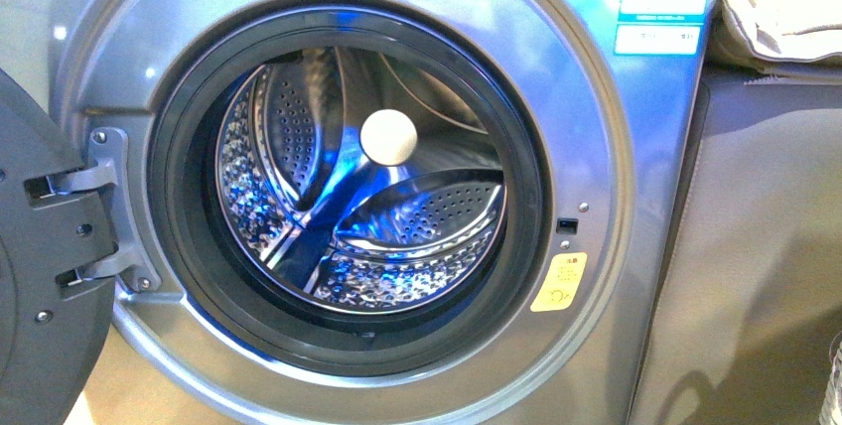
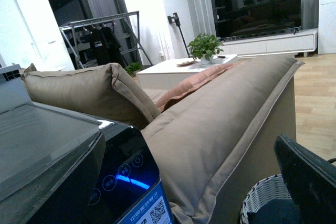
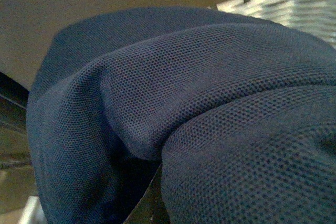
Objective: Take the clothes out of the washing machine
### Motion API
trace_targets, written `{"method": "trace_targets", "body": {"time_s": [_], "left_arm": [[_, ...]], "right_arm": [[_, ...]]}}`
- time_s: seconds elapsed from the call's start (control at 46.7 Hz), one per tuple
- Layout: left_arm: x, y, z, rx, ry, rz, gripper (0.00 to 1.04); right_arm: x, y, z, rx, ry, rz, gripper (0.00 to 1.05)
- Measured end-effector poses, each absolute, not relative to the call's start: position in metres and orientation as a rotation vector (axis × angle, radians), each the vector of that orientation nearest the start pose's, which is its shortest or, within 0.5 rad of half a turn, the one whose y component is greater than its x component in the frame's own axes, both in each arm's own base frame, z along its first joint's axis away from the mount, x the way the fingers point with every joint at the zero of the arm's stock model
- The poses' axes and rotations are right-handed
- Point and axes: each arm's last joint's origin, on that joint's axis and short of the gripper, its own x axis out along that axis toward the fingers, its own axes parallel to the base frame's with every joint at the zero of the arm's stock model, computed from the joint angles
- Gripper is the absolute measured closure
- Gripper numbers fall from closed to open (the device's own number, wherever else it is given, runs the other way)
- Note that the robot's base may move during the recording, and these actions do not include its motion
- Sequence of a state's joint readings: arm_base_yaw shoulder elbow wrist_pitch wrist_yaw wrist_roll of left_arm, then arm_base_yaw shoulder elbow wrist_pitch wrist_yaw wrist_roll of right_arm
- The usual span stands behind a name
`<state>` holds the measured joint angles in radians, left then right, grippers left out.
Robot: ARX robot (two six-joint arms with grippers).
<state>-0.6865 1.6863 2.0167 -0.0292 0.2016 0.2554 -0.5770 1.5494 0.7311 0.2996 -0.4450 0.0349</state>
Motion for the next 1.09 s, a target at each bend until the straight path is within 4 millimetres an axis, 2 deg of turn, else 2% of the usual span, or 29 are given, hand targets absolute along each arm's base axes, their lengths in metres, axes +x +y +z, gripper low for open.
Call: {"method": "trace_targets", "body": {"time_s": [0.043, 0.086, 0.15, 0.235, 0.3, 0.407, 0.556, 0.728, 0.749, 0.792, 0.835, 0.899, 0.942, 1.027, 1.049, 1.092], "left_arm": [[0.270, -0.229, 0.531, 0.162, -0.413, -0.836, 0.06], [0.270, -0.229, 0.531, 0.162, -0.413, -0.836, 0.06], [0.270, -0.229, 0.531, 0.162, -0.413, -0.836, 0.06], [0.270, -0.229, 0.531, 0.162, -0.413, -0.836, 0.06], [0.270, -0.229, 0.531, 0.162, -0.413, -0.836, 0.06], [0.270, -0.229, 0.531, 0.162, -0.413, -0.836, 0.06], [0.270, -0.229, 0.531, 0.161, -0.415, -0.836, 0.06], [0.270, -0.229, 0.531, 0.161, -0.415, -0.836, 0.06], [0.269, -0.229, 0.532, 0.156, -0.401, -0.810, 0.07], [0.266, -0.227, 0.530, 0.118, -0.268, -0.649, 0.14], [0.263, -0.215, 0.520, 0.087, -0.135, -0.445, 0.21], [0.254, -0.193, 0.500, 0.047, -0.068, -0.216, 0.32], [0.241, -0.163, 0.480, 0.004, -0.071, -0.074, 0.42], [0.220, -0.124, 0.454, -0.038, -0.103, -0.009, 0.57], [0.219, -0.120, 0.446, -0.037, -0.097, -0.004, 0.58], [0.211, -0.105, 0.427, -0.039, -0.100, 0.015, 0.66]], "right_arm": [[0.268, -0.161, 0.158, 0.288, 0.523, -0.157, 0.92], [0.270, -0.164, 0.136, 0.294, 0.584, -0.174, 0.82], [0.270, -0.164, 0.117, 0.309, 0.634, -0.177, 0.73], [0.268, -0.163, 0.103, 0.331, 0.671, -0.177, 0.61], [0.267, -0.162, 0.104, 0.337, 0.668, -0.167, 0.50], [0.268, -0.158, 0.122, 0.327, 0.616, -0.136, 0.33], [0.263, -0.147, 0.158, 0.343, 0.535, -0.082, 0.07], [0.244, -0.123, 0.229, 0.261, 0.246, -0.007, 0.07], [0.241, -0.119, 0.236, 0.246, 0.210, 0.008, 0.07], [0.234, -0.109, 0.250, 0.216, 0.145, 0.039, 0.07], [0.226, -0.099, 0.263, 0.190, 0.083, 0.064, 0.07], [0.214, -0.084, 0.279, 0.157, -0.006, 0.110, 0.07], [0.201, -0.071, 0.289, 0.143, -0.066, 0.137, 0.07], [0.184, -0.053, 0.294, 0.132, -0.124, 0.167, 0.07], [0.182, -0.051, 0.295, 0.130, -0.126, 0.160, 0.08], [0.175, -0.042, 0.295, 0.119, -0.099, 0.103, 0.14]]}}
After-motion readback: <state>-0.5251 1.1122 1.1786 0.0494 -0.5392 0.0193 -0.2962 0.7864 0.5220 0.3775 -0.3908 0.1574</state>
